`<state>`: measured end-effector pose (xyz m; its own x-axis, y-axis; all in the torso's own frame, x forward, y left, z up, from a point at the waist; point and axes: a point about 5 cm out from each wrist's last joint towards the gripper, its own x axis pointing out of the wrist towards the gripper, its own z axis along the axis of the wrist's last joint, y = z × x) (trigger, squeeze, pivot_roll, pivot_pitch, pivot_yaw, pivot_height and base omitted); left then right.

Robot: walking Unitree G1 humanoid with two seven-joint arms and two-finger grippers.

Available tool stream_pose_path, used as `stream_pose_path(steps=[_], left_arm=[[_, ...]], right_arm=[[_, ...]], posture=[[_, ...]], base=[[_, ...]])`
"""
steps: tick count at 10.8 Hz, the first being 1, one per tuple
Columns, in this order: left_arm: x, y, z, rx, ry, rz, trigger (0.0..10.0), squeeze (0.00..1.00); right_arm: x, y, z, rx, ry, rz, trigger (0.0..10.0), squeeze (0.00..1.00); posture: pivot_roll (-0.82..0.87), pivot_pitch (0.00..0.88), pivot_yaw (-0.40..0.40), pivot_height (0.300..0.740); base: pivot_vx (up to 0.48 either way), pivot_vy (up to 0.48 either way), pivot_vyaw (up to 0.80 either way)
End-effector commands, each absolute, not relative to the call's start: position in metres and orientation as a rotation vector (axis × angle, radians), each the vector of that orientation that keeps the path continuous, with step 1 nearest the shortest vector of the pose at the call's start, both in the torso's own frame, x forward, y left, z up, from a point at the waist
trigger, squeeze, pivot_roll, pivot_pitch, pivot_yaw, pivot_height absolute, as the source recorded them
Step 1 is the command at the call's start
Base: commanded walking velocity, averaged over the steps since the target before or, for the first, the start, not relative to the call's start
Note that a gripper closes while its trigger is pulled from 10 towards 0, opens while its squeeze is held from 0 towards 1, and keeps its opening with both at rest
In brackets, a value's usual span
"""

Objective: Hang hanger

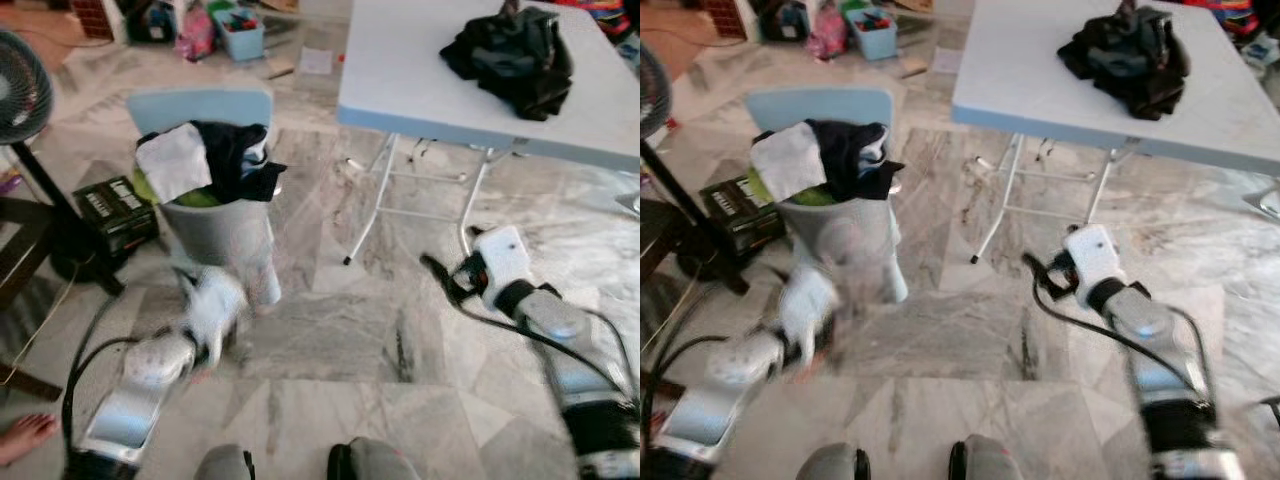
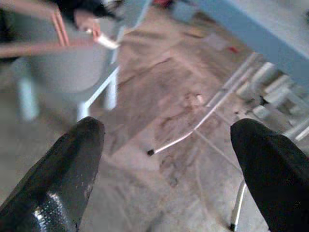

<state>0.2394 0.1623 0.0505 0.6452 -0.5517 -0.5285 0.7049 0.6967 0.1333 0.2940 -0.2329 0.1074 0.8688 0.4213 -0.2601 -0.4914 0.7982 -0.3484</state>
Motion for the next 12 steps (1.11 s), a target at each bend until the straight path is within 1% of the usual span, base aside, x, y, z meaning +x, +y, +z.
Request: stream_pose_path(steps=[1, 2, 4, 5, 6, 8, 12], left_arm=[[0.237, 0.156, 0.048, 0.382, 0.497, -0.833, 10.0, 0.00], [0.240, 0.154, 0.048, 0.424, 0.503, -0.908, 10.0, 0.00], [0.249, 0.143, 0.049, 0.480, 0.477, -0.999, 10.0, 0.00], [0.251, 0.131, 0.050, 0.458, 0.470, -1.081, 10.0, 0.00], [0.250, 0.123, 0.049, 0.465, 0.459, -1.128, 10.0, 0.00], [0.249, 0.112, 0.044, 0.468, 0.470, -1.198, 10.0, 0.00], [0.262, 0.092, 0.043, 0.477, 0.439, -1.233, 10.0, 0.00]], right_arm=[[0.293, -0.233, 0.112, -0.508, 0.183, 0.637, 10.0, 0.00], [0.285, -0.231, 0.114, -0.628, 0.219, 0.840, 10.0, 0.00], [0.274, -0.232, 0.116, -0.707, 0.308, 1.058, 10.0, 0.00], [0.272, -0.231, 0.116, -0.704, 0.342, 1.128, 10.0, 0.00], [0.279, -0.230, 0.119, -0.708, 0.304, 1.094, 10.0, 0.00], [0.283, -0.224, 0.126, -0.704, 0.259, 1.117, 10.0, 0.00], [0.265, -0.218, 0.123, -0.692, 0.340, 1.282, 10.0, 0.00]], posture=[[-0.04, 0.108, -0.075, 0.740], [-0.04, 0.107, -0.073, 0.740], [-0.05, 0.105, -0.072, 0.740], [-0.05, 0.101, -0.073, 0.740], [-0.05, 0.097, -0.076, 0.740], [-0.06, 0.097, -0.078, 0.740], [-0.06, 0.096, -0.077, 0.740]], base=[[0.000, 0.000, 0.00], [0.000, 0.000, 0.00], [0.000, 0.000, 0.00], [0.000, 0.000, 0.00], [0.000, 0.000, 0.00], [0.000, 0.000, 0.00], [0.000, 0.000, 0.00]])
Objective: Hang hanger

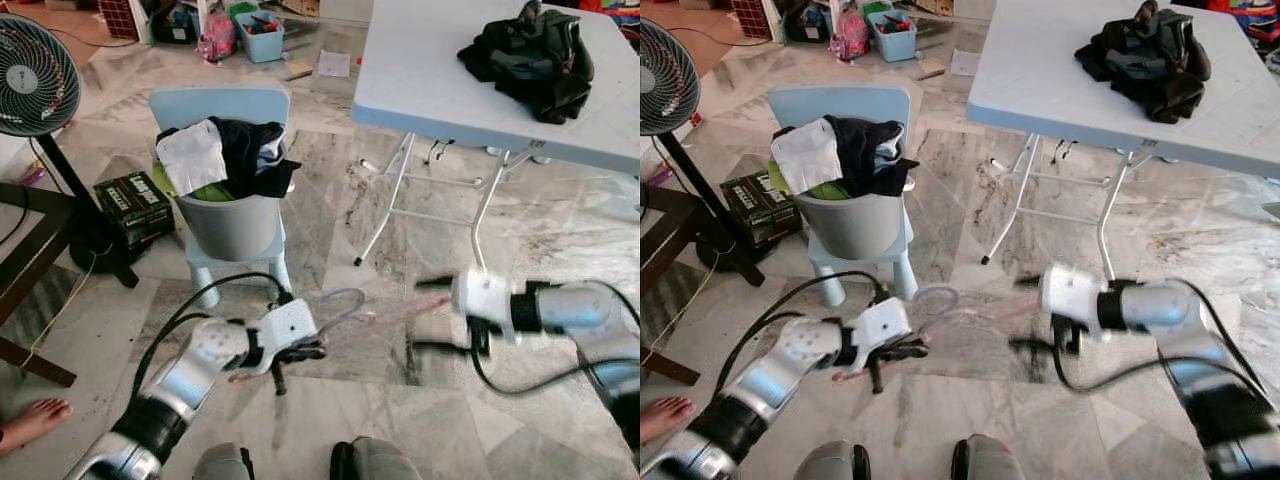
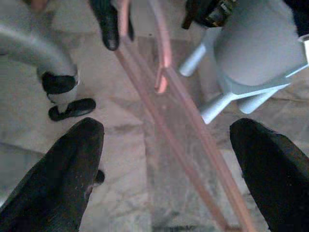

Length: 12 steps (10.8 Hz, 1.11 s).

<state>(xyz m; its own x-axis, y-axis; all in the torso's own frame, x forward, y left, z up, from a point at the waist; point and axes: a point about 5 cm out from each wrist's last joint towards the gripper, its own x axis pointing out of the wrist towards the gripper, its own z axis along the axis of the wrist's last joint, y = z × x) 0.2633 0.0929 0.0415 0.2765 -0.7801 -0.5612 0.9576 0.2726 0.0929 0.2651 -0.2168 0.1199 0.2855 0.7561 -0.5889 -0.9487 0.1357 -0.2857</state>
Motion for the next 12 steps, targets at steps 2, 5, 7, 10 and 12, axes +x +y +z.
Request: stream_pose_path(steps=[2, 5, 7, 10, 12], left_arm=[[0.266, 0.084, 0.042, 0.490, 0.431, -1.251, 10.0, 0.00], [0.267, 0.073, 0.040, 0.484, 0.421, -1.274, 10.0, 0.00], [0.268, 0.071, 0.041, 0.488, 0.415, -1.281, 10.0, 0.00], [0.266, 0.066, 0.038, 0.500, 0.412, -1.303, 10.0, 0.00], [0.265, 0.064, 0.038, 0.507, 0.409, -1.310, 10.0, 0.00]], right_arm=[[0.268, -0.207, 0.123, -0.790, 0.288, 1.284, 10.0, 0.00], [0.273, -0.194, 0.118, -0.863, 0.219, 1.261, 10.0, 0.00], [0.272, -0.197, 0.113, -0.908, 0.240, 1.276, 0.0, 0.00], [0.283, -0.196, 0.109, -1.079, 0.237, 1.250, 0.0, 0.00], [0.291, -0.202, 0.105, -1.169, 0.273, 1.225, 0.0, 0.00]], posture=[[-0.08, 0.093, -0.075, 0.740], [-0.08, 0.091, -0.074, 0.740], [-0.08, 0.091, -0.074, 0.740], [-0.08, 0.091, -0.074, 0.740], [-0.08, 0.090, -0.077, 0.740]], base=[[0.000, 0.000, 0.00], [0.000, 0.000, 0.00], [0.000, 0.000, 0.00], [0.000, 0.000, 0.00], [0.000, 0.000, 0.00]])
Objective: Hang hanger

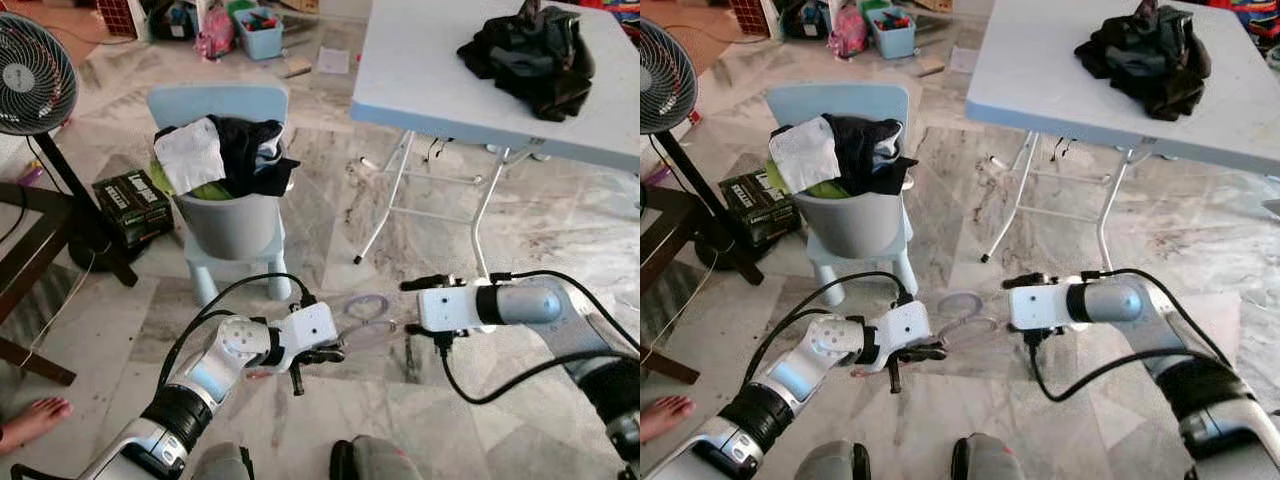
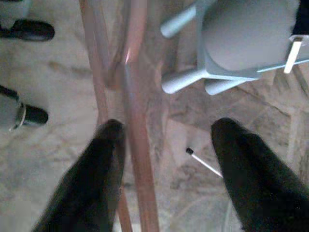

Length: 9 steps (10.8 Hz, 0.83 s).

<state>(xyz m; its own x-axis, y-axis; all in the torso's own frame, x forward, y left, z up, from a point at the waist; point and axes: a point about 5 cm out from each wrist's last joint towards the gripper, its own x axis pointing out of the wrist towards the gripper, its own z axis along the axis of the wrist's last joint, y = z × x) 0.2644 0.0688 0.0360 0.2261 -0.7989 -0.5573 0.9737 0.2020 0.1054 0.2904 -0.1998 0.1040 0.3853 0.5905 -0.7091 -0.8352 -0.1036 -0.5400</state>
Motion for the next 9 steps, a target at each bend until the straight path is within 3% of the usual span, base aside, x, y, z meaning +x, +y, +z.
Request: stream_pose_path(steps=[1, 4, 9], left_arm=[[0.266, 0.065, 0.038, 0.509, 0.408, -1.308, 10.0, 0.00], [0.266, 0.064, 0.037, 0.520, 0.411, -1.307, 10.0, 0.00], [0.267, 0.063, 0.035, 0.541, 0.413, -1.314, 10.0, 0.00]], right_arm=[[0.293, -0.206, 0.105, -1.204, 0.295, 1.222, 0.0, 0.00], [0.293, -0.218, 0.106, -1.315, 0.371, 1.261, 0.0, 0.00], [0.278, -0.229, 0.098, -1.332, 0.493, 1.385, 0.0, 0.00]], posture=[[-0.07, 0.090, -0.079, 0.740], [-0.08, 0.090, -0.081, 0.740], [-0.08, 0.088, -0.081, 0.740]], base=[[0.000, 0.000, 0.00], [0.000, 0.000, 0.00], [0.000, 0.000, 0.00]])
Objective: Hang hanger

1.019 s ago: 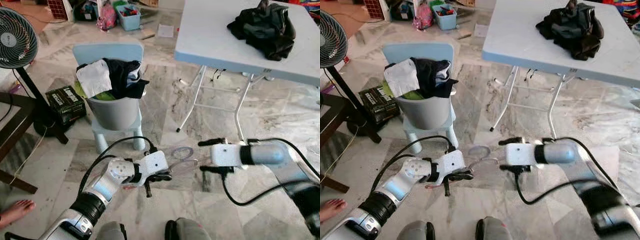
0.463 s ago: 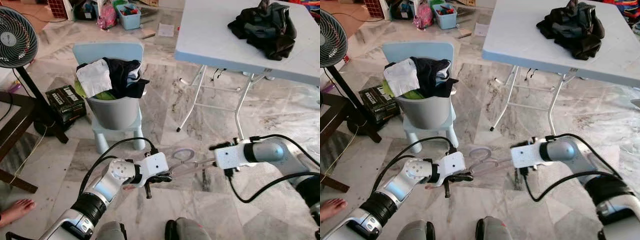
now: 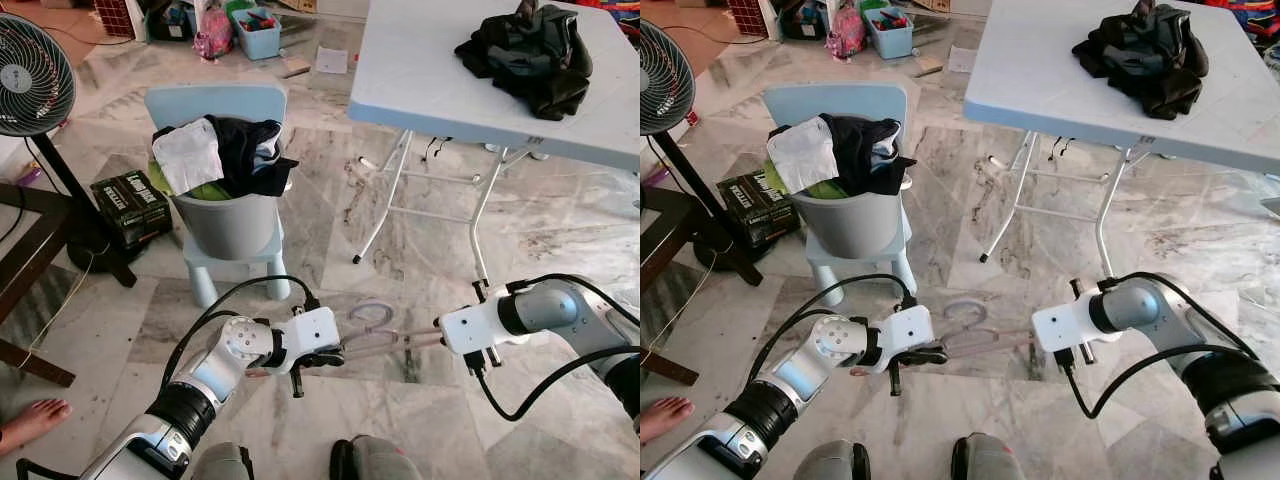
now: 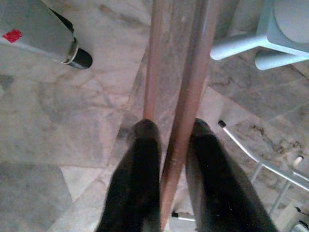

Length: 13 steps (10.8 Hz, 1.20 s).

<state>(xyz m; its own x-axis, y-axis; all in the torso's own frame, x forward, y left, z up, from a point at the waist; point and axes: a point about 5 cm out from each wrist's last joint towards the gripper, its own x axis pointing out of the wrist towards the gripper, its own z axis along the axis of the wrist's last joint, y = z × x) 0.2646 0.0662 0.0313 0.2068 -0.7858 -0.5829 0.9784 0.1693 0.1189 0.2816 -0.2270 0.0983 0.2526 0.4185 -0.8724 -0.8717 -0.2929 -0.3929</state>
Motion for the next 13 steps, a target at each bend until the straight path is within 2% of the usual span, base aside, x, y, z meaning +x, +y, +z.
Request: stream_pose_path(steps=[1, 3, 8, 9, 11, 13], left_arm=[[0.267, 0.062, 0.034, 0.541, 0.412, -1.316, 10.0, 0.00], [0.267, 0.060, 0.035, 0.544, 0.408, -1.320, 10.0, 0.00], [0.269, 0.058, 0.034, 0.548, 0.399, -1.308, 10.0, 0.00], [0.271, 0.059, 0.035, 0.519, 0.399, -1.285, 10.0, 1.00], [0.275, 0.064, 0.037, 0.563, 0.370, -1.243, 10.0, 1.00], [0.284, 0.069, 0.058, 0.556, 0.273, -1.197, 10.0, 1.00]], right_arm=[[0.279, -0.226, 0.097, -1.332, 0.483, 1.391, 0.0, 0.00], [0.280, -0.222, 0.095, -1.342, 0.482, 1.405, 0.2, 0.00], [0.277, -0.221, 0.093, -1.338, 0.515, 1.445, 0.0, 0.00], [0.279, -0.224, 0.093, -1.343, 0.515, 1.421, 0.0, 0.00], [0.283, -0.228, 0.092, -1.371, 0.519, 1.372, 0.0, 0.00], [0.290, -0.237, 0.090, -1.394, 0.546, 1.268, 0.0, 0.00]], posture=[[-0.08, 0.087, -0.082, 0.740], [-0.08, 0.087, -0.082, 0.740], [-0.08, 0.083, -0.086, 0.740], [-0.09, 0.083, -0.086, 0.740], [-0.09, 0.083, -0.086, 0.740], [-0.08, 0.084, -0.088, 0.740]], base=[[0.000, 0.000, 0.00], [0.000, 0.000, 0.00], [0.000, 0.000, 0.00], [0.000, 0.000, 0.00], [0.000, 0.000, 0.00], [0.000, 0.000, 0.00]])
